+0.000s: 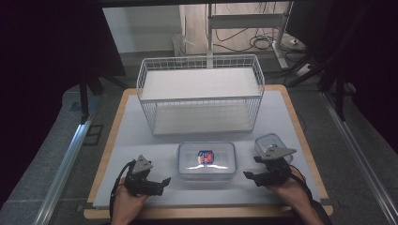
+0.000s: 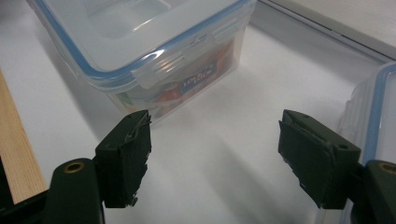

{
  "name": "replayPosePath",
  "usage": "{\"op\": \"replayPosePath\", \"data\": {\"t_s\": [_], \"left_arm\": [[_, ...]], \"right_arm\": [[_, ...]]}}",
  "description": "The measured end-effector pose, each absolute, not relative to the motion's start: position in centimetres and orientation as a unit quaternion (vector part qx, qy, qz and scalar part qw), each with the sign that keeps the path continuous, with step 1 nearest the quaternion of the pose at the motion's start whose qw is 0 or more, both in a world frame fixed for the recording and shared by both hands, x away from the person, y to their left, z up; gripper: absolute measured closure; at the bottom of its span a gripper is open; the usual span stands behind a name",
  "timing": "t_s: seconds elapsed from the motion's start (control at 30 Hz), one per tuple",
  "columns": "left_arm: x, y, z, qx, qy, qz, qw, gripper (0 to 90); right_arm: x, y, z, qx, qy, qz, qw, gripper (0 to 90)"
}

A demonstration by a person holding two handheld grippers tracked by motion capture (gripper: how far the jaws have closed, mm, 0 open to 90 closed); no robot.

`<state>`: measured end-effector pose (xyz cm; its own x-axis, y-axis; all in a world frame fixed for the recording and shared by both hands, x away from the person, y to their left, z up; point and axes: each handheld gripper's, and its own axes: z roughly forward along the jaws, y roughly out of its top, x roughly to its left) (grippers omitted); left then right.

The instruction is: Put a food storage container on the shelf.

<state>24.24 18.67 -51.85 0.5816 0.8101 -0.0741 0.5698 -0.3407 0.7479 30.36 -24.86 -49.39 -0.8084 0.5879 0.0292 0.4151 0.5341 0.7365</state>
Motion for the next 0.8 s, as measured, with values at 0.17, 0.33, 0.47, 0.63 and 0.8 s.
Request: {"op": "replayPosePath", "data": {"t_s": [0.17,0.33,0.47,0.63,0.8], "left_arm": [[24.4,18.4,-51.7,0.807,0.431,0.150,0.373,3.4],[24.7,18.1,-51.4,0.807,0.437,0.132,0.375,2.8],[25.0,17.9,-51.1,0.809,0.436,0.128,0.373,3.8],[25.7,17.9,-49.9,0.806,0.434,0.121,0.385,10.2],[27.1,17.6,-48.4,0.802,0.428,0.101,0.404,13.6]], "right_arm": [[30.4,-24.7,-49.3,0.286,0.871,0.384,0.111,25.8],[30.5,-24.7,-48.9,0.301,0.866,0.386,0.098,27.3],[30.7,-24.5,-48.6,0.310,0.865,0.385,0.087,29.1],[31.2,-24.7,-47.7,0.322,0.858,0.395,0.065,28.5],[31.5,-23.9,-46.9,0.321,0.852,0.411,0.047,27.5]]}}
